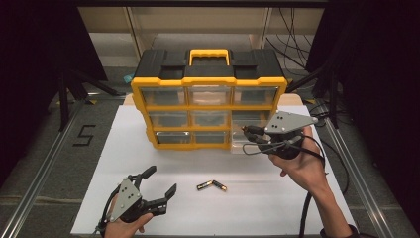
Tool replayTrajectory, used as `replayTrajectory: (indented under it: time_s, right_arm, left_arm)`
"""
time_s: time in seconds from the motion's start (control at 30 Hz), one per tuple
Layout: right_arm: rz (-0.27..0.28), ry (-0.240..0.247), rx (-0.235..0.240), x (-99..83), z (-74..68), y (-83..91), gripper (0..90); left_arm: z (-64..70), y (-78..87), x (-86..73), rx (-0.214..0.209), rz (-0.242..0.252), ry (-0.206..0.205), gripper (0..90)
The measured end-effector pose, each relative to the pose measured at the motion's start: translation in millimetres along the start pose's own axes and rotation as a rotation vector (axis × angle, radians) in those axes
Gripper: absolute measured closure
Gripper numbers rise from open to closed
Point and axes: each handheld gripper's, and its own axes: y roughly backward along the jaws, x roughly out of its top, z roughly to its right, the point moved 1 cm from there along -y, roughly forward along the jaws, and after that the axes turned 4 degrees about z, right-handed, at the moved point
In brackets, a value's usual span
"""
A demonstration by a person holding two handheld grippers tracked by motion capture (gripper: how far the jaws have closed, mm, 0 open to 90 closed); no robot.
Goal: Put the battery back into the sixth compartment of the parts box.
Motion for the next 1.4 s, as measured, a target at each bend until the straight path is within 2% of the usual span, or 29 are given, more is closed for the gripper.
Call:
replayTrajectory:
  time_s: [0.3,0.53,0.83,0.93,1.0,1.03,1.23,1.4]
  right_arm:
    - [-0.005,-0.052,-0.044,-11.0,15.8,-0.6,76.7]
    - [-0.017,-0.069,-0.078,-17.7,24.2,-1.7,76.7]
    - [-0.037,-0.101,-0.092,-27.4,32.5,-5.6,76.0]
    - [-0.047,-0.119,-0.095,-27.7,33.3,-5.3,65.3]
    - [-0.034,-0.130,-0.099,-26.8,33.0,-4.8,59.4]
    - [-0.022,-0.125,-0.115,-25.8,32.8,-4.3,57.3]
    - [0.016,-0.110,-0.109,-15.7,25.1,-0.1,44.3]
    - [0.034,-0.074,-0.055,-6.8,10.9,-1.3,37.2]
  left_arm:
    - [0.0,0.0,0.1,0.000,0.000,0.000,17.2]
    - [0.1,-0.1,0.1,0.000,0.001,0.001,17.2]
    - [0.1,0.0,0.1,0.000,0.000,0.000,17.2]
    - [0.1,-0.1,-0.1,-0.001,0.000,0.002,17.2]
    - [0.0,-0.2,0.0,-0.001,0.002,0.003,17.2]
    - [0.0,-0.1,0.2,0.000,0.001,0.002,17.2]
    - [0.1,0.0,0.3,-0.001,0.002,0.002,17.2]
    - [-0.1,0.2,0.4,0.000,0.004,0.003,17.2]
